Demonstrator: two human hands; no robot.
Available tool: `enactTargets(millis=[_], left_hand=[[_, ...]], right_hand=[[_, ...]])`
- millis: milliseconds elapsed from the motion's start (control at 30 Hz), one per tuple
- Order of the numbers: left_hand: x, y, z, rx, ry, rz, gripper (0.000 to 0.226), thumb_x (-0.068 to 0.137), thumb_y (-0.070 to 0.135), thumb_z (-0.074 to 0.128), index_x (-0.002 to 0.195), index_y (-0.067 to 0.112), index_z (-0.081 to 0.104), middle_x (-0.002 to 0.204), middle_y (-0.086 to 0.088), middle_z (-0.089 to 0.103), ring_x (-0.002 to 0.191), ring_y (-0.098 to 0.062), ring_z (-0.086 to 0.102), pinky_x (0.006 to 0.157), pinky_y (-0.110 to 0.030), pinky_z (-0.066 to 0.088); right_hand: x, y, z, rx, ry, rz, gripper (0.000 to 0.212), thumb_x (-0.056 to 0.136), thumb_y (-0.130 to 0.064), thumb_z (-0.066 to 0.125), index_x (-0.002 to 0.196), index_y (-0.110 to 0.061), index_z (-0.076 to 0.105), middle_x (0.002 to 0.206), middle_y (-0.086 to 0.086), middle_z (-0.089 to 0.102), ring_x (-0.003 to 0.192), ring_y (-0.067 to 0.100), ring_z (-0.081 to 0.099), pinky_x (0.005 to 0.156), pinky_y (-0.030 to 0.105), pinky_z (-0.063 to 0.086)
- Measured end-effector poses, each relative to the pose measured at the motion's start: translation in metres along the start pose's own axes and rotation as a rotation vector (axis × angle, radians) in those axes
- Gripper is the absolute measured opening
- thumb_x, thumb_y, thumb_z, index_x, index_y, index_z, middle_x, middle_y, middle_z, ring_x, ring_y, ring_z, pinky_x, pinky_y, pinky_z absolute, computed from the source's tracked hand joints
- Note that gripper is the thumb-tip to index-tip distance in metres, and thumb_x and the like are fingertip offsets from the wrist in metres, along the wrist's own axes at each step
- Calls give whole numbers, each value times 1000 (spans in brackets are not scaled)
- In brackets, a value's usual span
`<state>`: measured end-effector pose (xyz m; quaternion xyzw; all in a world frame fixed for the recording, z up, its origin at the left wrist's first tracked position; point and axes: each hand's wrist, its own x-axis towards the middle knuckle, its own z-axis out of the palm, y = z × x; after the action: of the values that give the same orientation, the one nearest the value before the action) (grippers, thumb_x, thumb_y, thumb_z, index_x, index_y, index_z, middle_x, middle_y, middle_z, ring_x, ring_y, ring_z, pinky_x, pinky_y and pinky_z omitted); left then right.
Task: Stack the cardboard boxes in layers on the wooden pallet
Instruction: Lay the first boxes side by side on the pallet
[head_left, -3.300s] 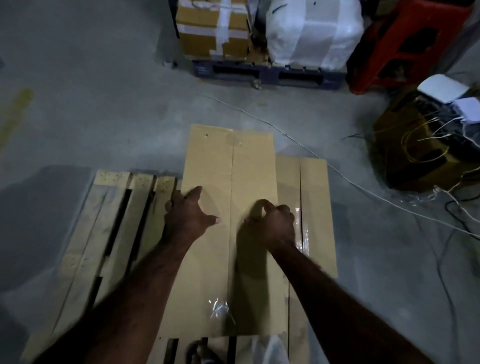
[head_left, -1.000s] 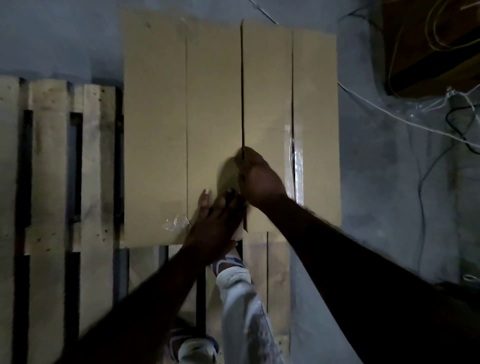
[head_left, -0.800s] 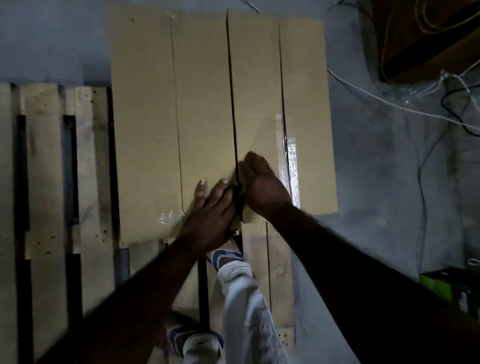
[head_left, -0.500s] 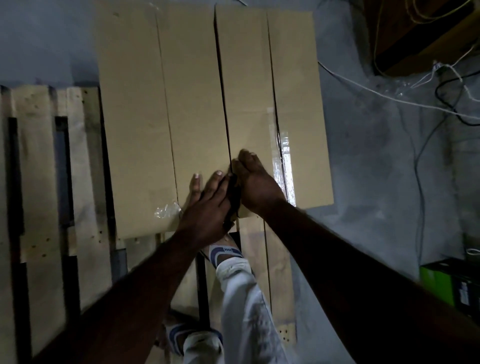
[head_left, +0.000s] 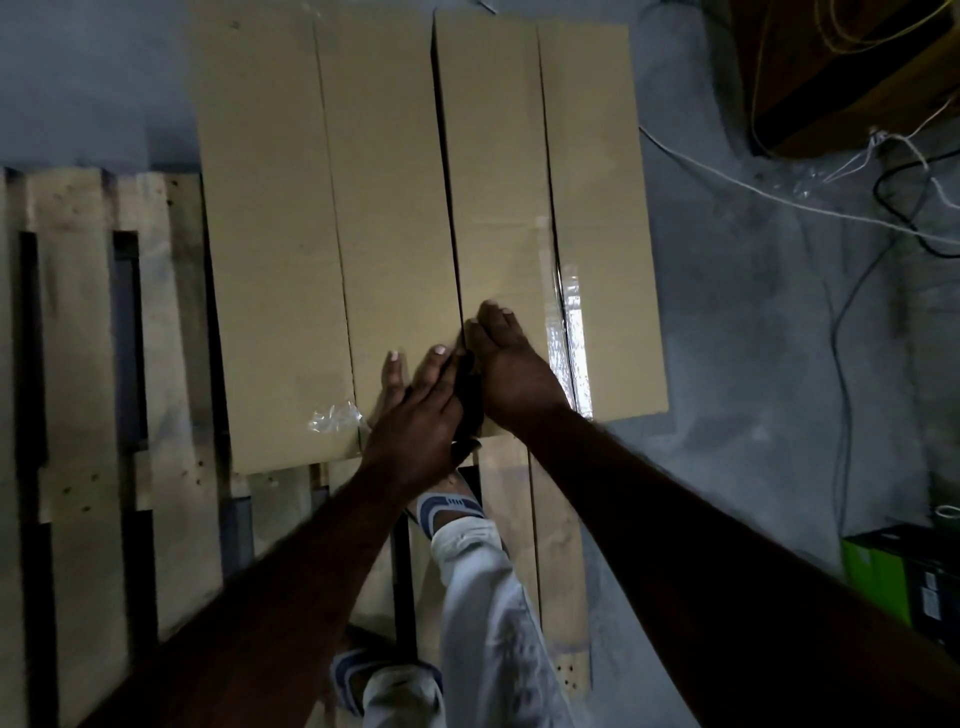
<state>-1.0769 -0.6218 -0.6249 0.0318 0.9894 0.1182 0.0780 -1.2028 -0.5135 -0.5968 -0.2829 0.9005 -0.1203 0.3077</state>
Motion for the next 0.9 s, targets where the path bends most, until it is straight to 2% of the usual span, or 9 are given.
enactTargets(millis=[200, 300, 367, 467, 567, 700, 767, 833, 900], left_hand=[[2, 2, 2, -27, 34, -31, 81, 70, 48, 79, 135, 5, 57, 155, -15, 40, 150, -30, 21, 115, -69, 12], [3, 1, -3, -76, 18, -33, 92, 69, 57, 75, 141, 6, 50, 155, -14, 40, 150, -29, 21, 116, -67, 14], [5, -3, -11, -181, 44, -47, 91, 72, 62, 64, 142, 7, 48, 154, -15, 42, 148, -30, 26, 116, -62, 20], [1, -23, -28, -413, 242, -222, 73, 81, 49, 63, 138, 4, 54, 151, -17, 44, 142, -35, 37, 115, -53, 31], [-9, -66, -41, -340, 367, -612, 69, 85, 41, 58, 143, 4, 48, 155, -20, 37, 143, -39, 33, 114, -55, 31], [-6, -126, -55, -449, 199, -1212, 93, 88, 46, 64, 156, 5, 15, 164, -22, 8, 149, -41, 13, 120, -55, 16], [-1, -144, -55, -676, 210, -1286, 97, 85, 46, 72, 156, 7, 20, 161, -19, 23, 146, -38, 27, 118, -47, 26], [2, -150, -52, -778, 273, -1205, 83, 80, 43, 77, 147, 11, 39, 145, -14, 50, 130, -35, 49, 109, -44, 41], [2, -152, -51, -805, 307, -1168, 77, 78, 40, 80, 142, 15, 45, 138, -10, 57, 124, -33, 54, 105, -42, 45]], right_hand=[[-3, -3, -2, -11, 13, -12, 53, 99, -22, 51, 149, -6, 41, 162, 18, 23, 151, 37, 17, 121, 46, 26], [-1, -6, -6, -41, 109, -48, 40, 89, -26, 51, 119, -3, 63, 136, 22, 53, 125, 41, 48, 98, 48, 49], [1, -12, -14, -50, 198, -52, 35, 83, -29, 48, 101, -5, 66, 115, 18, 60, 103, 40, 56, 80, 46, 53], [7, -21, -22, -54, 238, -38, 42, 80, -29, 46, 106, -3, 65, 114, 19, 61, 100, 42, 58, 80, 47, 54], [16, -29, -28, -109, 154, -18, 58, 86, -33, 56, 135, -2, 53, 143, 23, 45, 128, 44, 45, 100, 52, 47], [31, -41, -34, -172, -59, 66, 86, 94, -49, 56, 159, -16, 10, 165, 17, -5, 151, 41, 2, 119, 57, 20], [38, -47, -34, -167, -104, 93, 89, 96, -47, 56, 160, -17, 1, 165, 19, -14, 151, 43, -6, 119, 62, 16], [40, -51, -34, -155, -138, 118, 90, 98, -44, 55, 159, -17, -5, 164, 19, -19, 151, 43, -10, 120, 62, 13], [41, -51, -32, -160, -147, 129, 89, 100, -43, 52, 159, -17, -8, 163, 19, -22, 151, 43, -13, 120, 61, 11]])
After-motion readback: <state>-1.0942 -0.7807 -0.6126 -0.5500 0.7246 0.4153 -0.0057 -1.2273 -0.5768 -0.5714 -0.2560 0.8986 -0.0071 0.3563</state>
